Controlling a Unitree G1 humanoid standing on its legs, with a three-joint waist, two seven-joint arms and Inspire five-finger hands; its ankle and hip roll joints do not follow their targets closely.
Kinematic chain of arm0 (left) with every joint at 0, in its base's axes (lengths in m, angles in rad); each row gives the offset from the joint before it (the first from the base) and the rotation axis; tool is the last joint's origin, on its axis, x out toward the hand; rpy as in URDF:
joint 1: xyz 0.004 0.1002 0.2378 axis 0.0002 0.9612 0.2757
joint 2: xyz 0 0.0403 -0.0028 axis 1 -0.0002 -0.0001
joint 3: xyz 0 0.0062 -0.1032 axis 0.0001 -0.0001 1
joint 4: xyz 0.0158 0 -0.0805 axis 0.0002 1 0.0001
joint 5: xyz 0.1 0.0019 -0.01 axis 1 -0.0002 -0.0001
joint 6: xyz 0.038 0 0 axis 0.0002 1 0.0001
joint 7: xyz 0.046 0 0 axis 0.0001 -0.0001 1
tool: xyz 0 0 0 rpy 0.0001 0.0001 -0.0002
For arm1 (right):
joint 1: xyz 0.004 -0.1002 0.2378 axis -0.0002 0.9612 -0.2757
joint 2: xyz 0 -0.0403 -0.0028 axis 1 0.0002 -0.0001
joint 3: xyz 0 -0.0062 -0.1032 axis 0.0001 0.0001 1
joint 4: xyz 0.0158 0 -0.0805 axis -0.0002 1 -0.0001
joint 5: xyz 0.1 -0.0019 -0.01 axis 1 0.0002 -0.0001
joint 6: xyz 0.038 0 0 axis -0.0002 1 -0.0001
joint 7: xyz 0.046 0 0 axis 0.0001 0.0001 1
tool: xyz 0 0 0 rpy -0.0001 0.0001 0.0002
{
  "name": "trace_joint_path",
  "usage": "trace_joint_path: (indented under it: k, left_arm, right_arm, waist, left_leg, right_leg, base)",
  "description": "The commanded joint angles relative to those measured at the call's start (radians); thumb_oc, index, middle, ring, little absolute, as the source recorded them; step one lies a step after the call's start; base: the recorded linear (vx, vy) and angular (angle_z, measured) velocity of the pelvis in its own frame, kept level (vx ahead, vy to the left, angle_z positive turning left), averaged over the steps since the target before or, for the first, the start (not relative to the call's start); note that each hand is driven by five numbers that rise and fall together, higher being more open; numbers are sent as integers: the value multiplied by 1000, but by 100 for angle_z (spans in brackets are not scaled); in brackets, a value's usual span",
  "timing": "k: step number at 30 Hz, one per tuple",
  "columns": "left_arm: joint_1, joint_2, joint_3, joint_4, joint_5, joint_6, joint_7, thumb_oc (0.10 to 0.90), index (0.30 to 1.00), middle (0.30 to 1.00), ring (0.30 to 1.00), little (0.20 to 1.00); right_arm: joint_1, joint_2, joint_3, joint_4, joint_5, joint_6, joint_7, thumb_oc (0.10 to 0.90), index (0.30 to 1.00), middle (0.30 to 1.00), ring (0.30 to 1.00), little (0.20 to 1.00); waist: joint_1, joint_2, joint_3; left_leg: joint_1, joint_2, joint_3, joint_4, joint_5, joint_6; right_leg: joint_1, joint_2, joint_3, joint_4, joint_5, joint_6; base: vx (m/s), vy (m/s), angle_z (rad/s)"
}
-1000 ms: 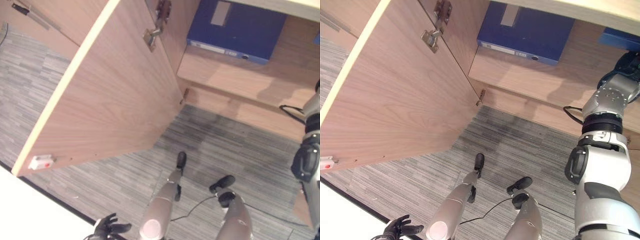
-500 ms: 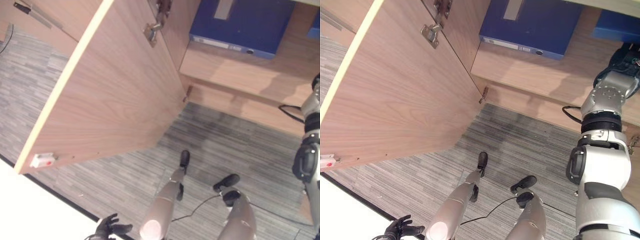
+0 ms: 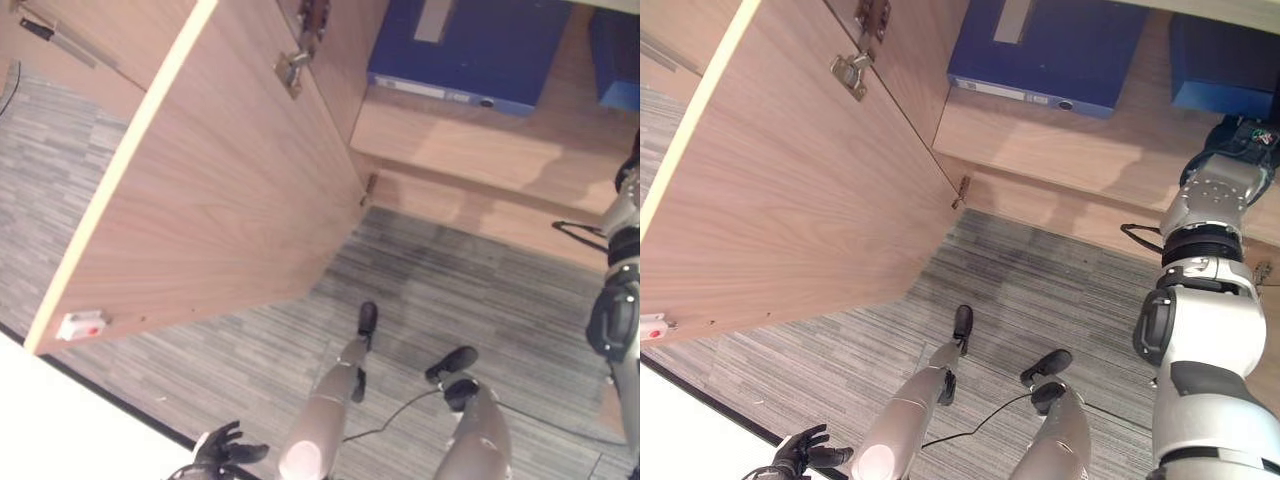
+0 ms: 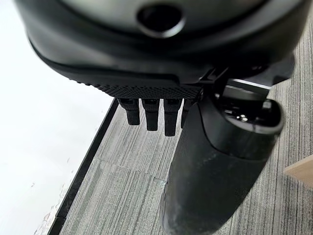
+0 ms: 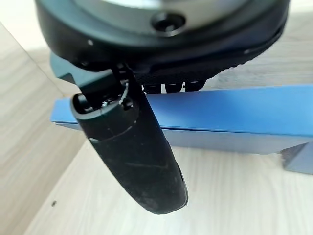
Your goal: Put the empty folder in the office cabinet
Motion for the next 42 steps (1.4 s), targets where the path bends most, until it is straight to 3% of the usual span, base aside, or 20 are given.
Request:
trace_joint_path:
  k: [1, 3, 4, 7, 9, 16, 18, 19, 23, 31, 35, 38, 42]
  left_arm:
    - [118, 102, -40, 49, -17, 22, 27, 800, 900, 900, 900, 900]
    - [126, 100, -44, 41, -17, 25, 24, 800, 900, 900, 900, 900]
    - [127, 106, -43, 41, -18, 27, 22, 800, 900, 900, 900, 900]
    - [120, 121, -41, 52, -19, 33, -2, 800, 900, 900, 900, 900]
    - [121, 139, -39, 63, -10, 39, -34, 800, 900, 900, 900, 900]
    - [144, 170, -28, 44, 11, 55, -84, 800, 900, 900, 900, 900]
    - [144, 185, -22, 40, 26, 58, -98, 800, 900, 900, 900, 900]
    - [146, 201, -15, 33, 41, 60, -108, 800, 900, 900, 900, 900]
    - [158, 217, 0, 6, 64, 64, -136, 800, 900, 900, 900, 900]
    - [183, 219, 21, -18, 81, 68, -157, 800, 900, 900, 900, 900]
    - [192, 205, 20, -27, 77, 63, -157, 800, 900, 900, 900, 900]
    - [210, 203, 30, -60, 76, 59, -145, 800, 900, 900, 900, 900]
    - [235, 198, 45, -94, 83, 61, -145, 800, 900, 900, 900, 900]
  right_arm:
    - [-81, -145, 46, -73, -69, -46, 33, 800, 900, 900, 900, 900]
    - [-75, -150, 46, -53, -74, -40, 20, 800, 900, 900, 900, 900]
    - [-73, -160, 62, -19, -94, -7, 4, 800, 900, 900, 900, 900]
    - [-108, -218, 179, 151, -214, 194, 18, 800, 900, 900, 900, 900]
    - [-134, -242, 310, 237, -373, 349, 86, 800, 900, 900, 900, 900]
    - [-161, -261, 447, 340, -570, 480, 175, 800, 900, 900, 900, 900]
    - [-171, -269, 495, 368, -680, 523, 214, 800, 900, 900, 900, 900]
    - [-170, -272, 558, 377, -802, 559, 257, 800, 900, 900, 900, 900]
    - [-170, -289, 651, 393, -964, 589, 325, 800, 900, 900, 900, 900]
    - [-157, -309, 720, 344, -1023, 601, 400, 800, 900, 900, 900, 900]
    - [-170, -329, 768, 356, -1112, 583, 403, 800, 900, 900, 900, 900]
    - [-180, -344, 921, 380, -1426, 579, 404, 800, 900, 900, 900, 900]
    - [-181, -342, 1023, 357, -1597, 577, 425, 800, 900, 900, 900, 900]
  waist:
    - [13, 20, -18]
    - [10, 25, -16]
    - [9, 24, -15]
    - [11, 14, -14]
    - [14, 5, -11]
    - [20, 4, -15]
    - [22, 2, -19]
    - [26, -4, -19]
    - [29, -7, -20]
    - [32, -13, -26]
    - [27, -20, -27]
    - [25, -28, -25]
    - [23, -23, -27]
  left_leg:
    - [114, 24, 15, 56, -251, -46]
    - [117, 25, 17, 48, -247, -47]
    - [119, 26, 18, 44, -246, -47]
    - [120, 27, 25, 40, -243, -49]
    - [120, 32, 29, 37, -239, -50]
    - [133, 36, 29, 33, -237, -48]
    - [136, 35, 28, 33, -237, -47]
    - [139, 34, 28, 31, -237, -47]
    - [143, 35, 24, 22, -231, -47]
    - [155, 35, 21, 2, -223, -49]
    - [163, 34, 23, -6, -221, -49]
    - [161, 32, 27, -10, -220, -47]
    - [162, 30, 24, -15, -219, -45]
  right_leg:
    - [5, 51, 50, -119, 126, 124]
    - [3, 55, 51, -124, 130, 125]
    - [1, 57, 51, -127, 134, 125]
    - [-6, 59, 55, -130, 141, 124]
    - [-10, 62, 53, -133, 147, 119]
    - [-8, 60, 46, -133, 156, 118]
    - [-6, 57, 42, -135, 157, 117]
    - [-4, 55, 37, -135, 159, 116]
    - [1, 52, 24, -138, 163, 115]
    - [6, 49, 14, -148, 172, 120]
    - [7, 47, 15, -156, 181, 124]
    - [6, 45, 11, -166, 191, 124]
    - [6, 40, 7, -168, 196, 126]
  base:
    - [0, 0, 0]
    - [0, 0, 0]
    - [0, 0, 0]
    - [-11, -7, 0]
    - [-15, -13, 0]
    - [-4, -4, -7]
    - [-3, -14, -6]
    - [0, 0, 0]
    - [0, 0, 0]
    - [0, 0, 0]
    - [-1, 8, 0]
    - [0, 0, 0]
    - [0, 0, 0]
